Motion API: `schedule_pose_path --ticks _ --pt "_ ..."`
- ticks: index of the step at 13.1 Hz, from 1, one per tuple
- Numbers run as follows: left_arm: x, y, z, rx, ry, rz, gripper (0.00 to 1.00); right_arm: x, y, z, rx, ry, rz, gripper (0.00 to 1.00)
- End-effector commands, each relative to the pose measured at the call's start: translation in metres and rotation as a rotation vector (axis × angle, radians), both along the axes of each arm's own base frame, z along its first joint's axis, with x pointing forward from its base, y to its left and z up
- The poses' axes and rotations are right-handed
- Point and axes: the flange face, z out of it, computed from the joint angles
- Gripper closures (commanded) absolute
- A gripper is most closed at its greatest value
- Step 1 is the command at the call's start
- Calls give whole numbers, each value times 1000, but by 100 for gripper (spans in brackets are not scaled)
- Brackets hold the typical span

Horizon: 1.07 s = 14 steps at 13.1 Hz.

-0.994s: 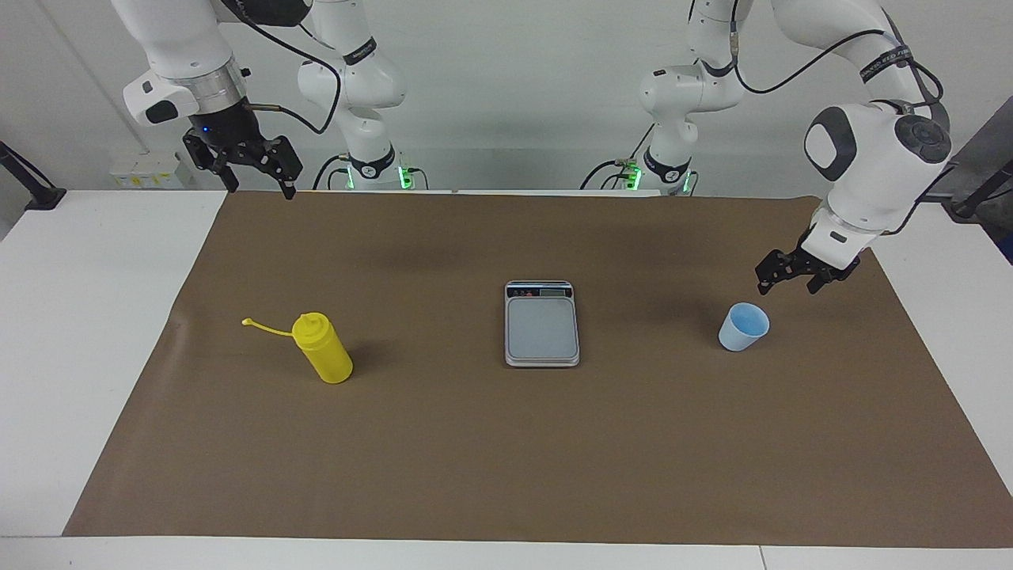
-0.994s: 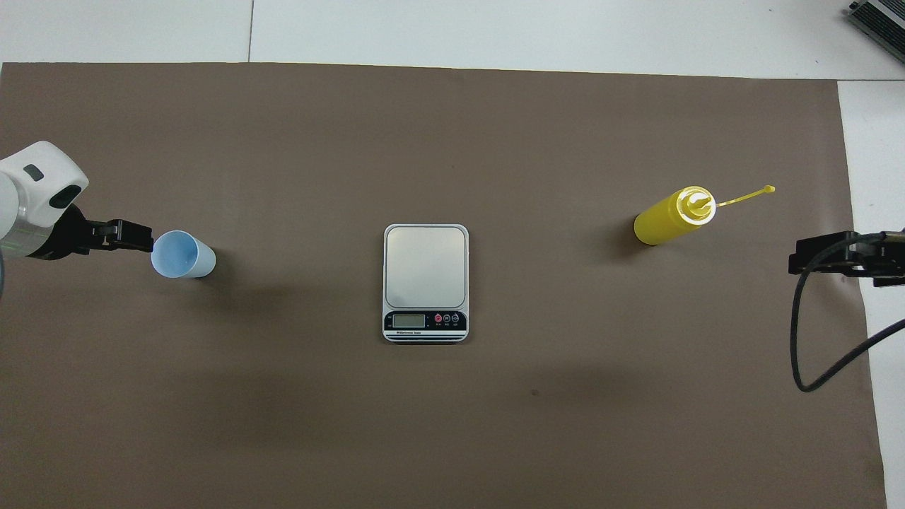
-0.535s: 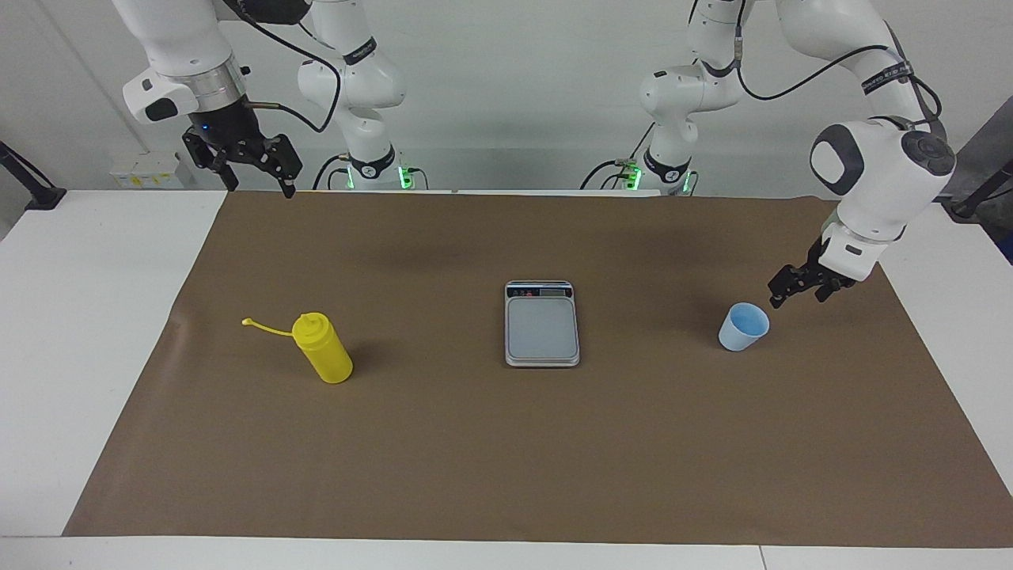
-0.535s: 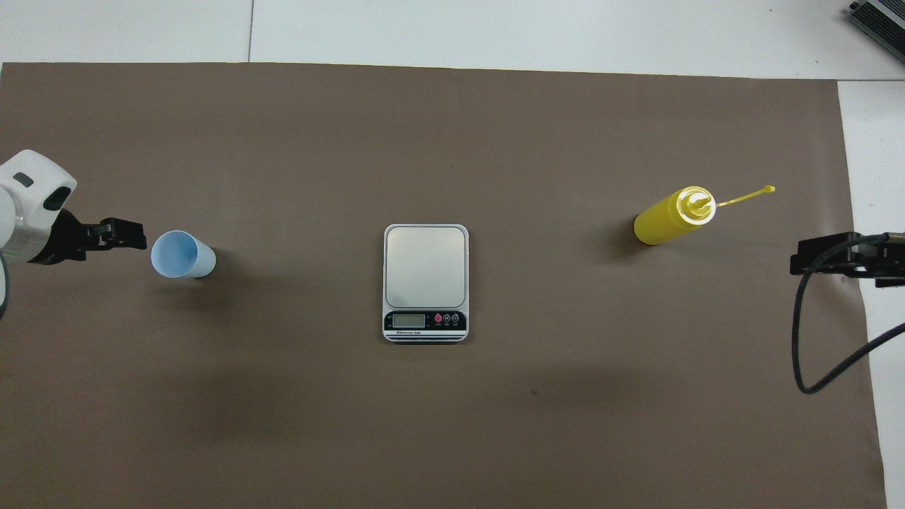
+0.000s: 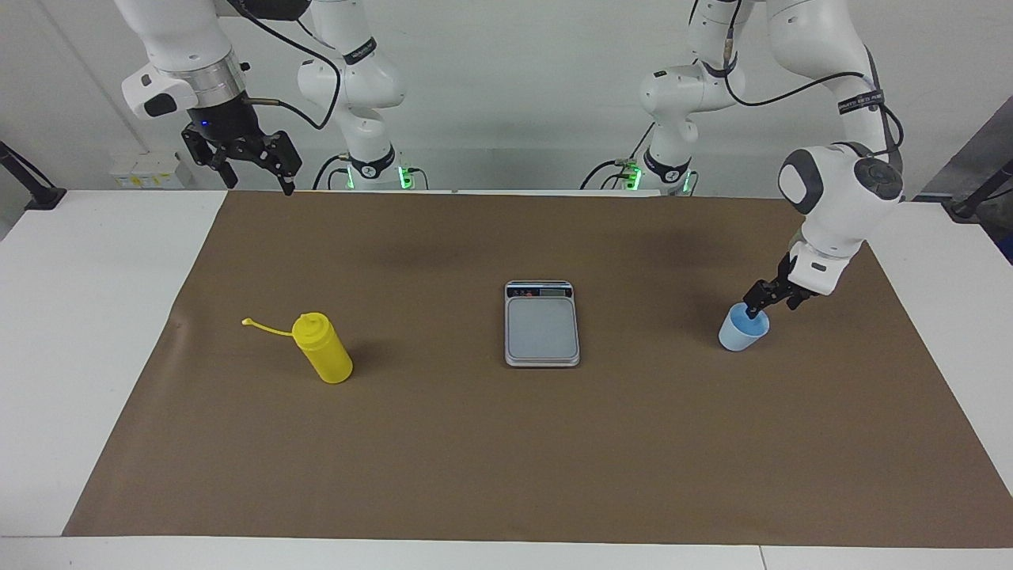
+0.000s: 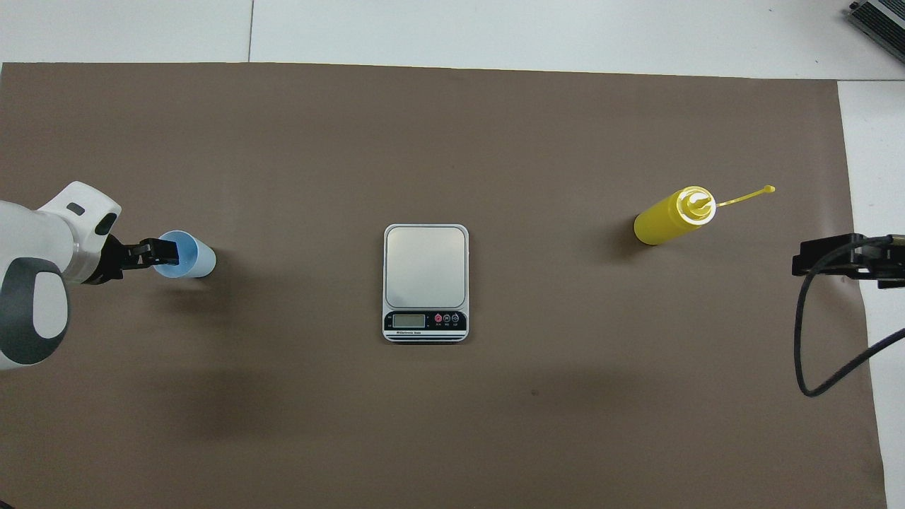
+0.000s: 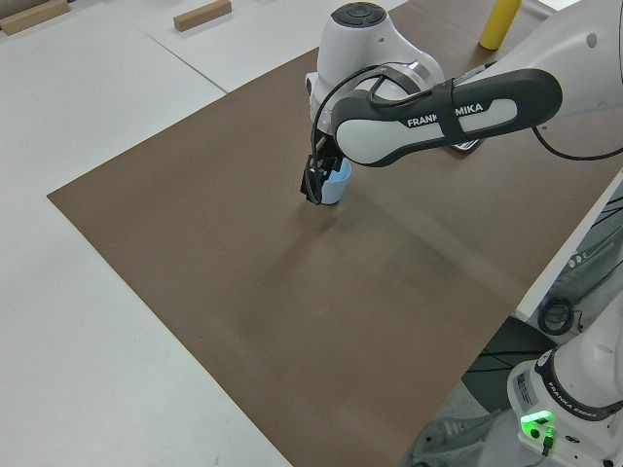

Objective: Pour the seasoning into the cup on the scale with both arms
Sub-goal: 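Reach the left gripper to the blue cup and grasp it, then carry the blue cup with the left gripper onto the scale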

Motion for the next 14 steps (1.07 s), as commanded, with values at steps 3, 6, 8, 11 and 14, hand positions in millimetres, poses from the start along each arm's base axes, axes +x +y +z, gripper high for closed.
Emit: schedule_pose_path --ticks 3,6,8,11,14 --pt "-5 -11 -13 -5 -10 2 0 -7 -3 1 16 2 11 0" --pt "-6 -8 -13 -5 -2 0 58 -7 -4 1 16 2 9 0" --pt "-6 -6 -12 -5 -1 3 100 -7 -4 0 16 7 9 0" --pt "-4 -9 -10 -4 5 -24 100 -7 -4 1 16 5 9 0" --pt "22 -12 24 -9 70 -42 100 -7 -4 1 16 4 8 0"
